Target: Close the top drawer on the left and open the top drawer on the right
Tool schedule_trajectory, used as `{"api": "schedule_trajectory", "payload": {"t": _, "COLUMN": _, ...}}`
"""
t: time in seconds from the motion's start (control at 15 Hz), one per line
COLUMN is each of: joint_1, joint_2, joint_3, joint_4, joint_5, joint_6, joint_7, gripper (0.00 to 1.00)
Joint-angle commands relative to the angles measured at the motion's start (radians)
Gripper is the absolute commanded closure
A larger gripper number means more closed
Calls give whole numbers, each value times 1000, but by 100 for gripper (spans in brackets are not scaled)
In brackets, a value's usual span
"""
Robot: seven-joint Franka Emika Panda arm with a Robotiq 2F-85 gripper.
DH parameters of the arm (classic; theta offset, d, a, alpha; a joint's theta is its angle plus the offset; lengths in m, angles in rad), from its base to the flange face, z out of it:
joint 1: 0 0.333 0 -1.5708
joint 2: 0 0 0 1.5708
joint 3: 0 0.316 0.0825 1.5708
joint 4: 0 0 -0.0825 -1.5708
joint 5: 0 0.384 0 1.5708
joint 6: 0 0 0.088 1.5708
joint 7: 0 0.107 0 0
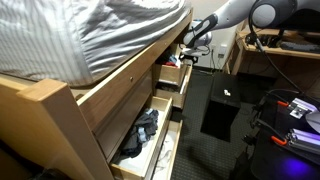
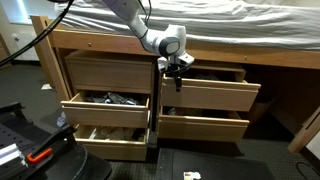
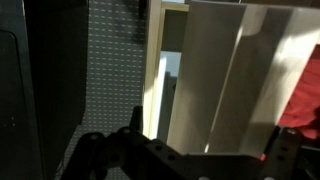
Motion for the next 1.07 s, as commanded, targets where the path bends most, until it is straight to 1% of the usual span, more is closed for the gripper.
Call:
{"api": "schedule_trajectory", "payload": {"t": 0.0, "joint_1": -43, "joint_2": -46, "joint_3": -10, "joint_4": -176, "joint_5": 19, "joint_6": 95, "joint_7": -69, "gripper": 0}}
{"api": "schedule_trajectory", "payload": {"t": 0.2, "joint_1": -46, "joint_2": -104, "joint_3": -23, "joint_4": -304, "joint_5": 32, "joint_6": 179, "joint_7": -91, "gripper": 0}}
{"api": "schedule_trajectory", "payload": {"t": 0.27, "joint_1": -44, "joint_2": -82, "joint_3": 17, "joint_4": -170, "joint_5": -3, "joint_6": 102, "joint_7": -40, "gripper": 0}}
{"api": "schedule_trajectory", "payload": {"t": 0.4, "joint_1": -47, "joint_2": -112, "joint_3": 7, "joint_4": -234, "joint_5": -1, "joint_6": 131, "joint_7": -49, "gripper": 0}}
{"api": "schedule_trajectory", "payload": {"t": 0.67, "joint_1": -50, "joint_2": -128, "joint_3": 0, "joint_4": -266, "joint_5": -1, "joint_6": 137, "joint_7": -54, "gripper": 0}}
{"api": "schedule_trajectory", "payload": {"t": 0.73, "joint_1": -34, "joint_2": -146, "joint_3": -12, "joint_4": -274, "joint_5": -20, "joint_6": 115, "joint_7": -55, "gripper": 0}}
{"api": "schedule_trajectory", "payload": {"t": 0.8, "joint_1": -26, "joint_2": -154, "joint_3": -19, "joint_4": -282, "joint_5": -29, "joint_6": 145, "joint_7": -49, "gripper": 0}}
{"api": "schedule_trajectory", "payload": {"t": 0.87, "joint_1": 3, "joint_2": -175, "joint_3": -52, "joint_4": -308, "joint_5": -50, "joint_6": 161, "joint_7": -19, "gripper": 0}}
{"api": "schedule_trajectory", "payload": {"t": 0.93, "joint_1": 26, "joint_2": -190, "joint_3": -82, "joint_4": -319, "joint_5": -76, "joint_6": 149, "joint_7": 4, "gripper": 0}}
{"api": "schedule_trajectory", "payload": {"t": 1.0, "joint_1": 58, "joint_2": -202, "joint_3": -126, "joint_4": -332, "joint_5": -111, "joint_6": 137, "joint_7": 40, "gripper": 0}}
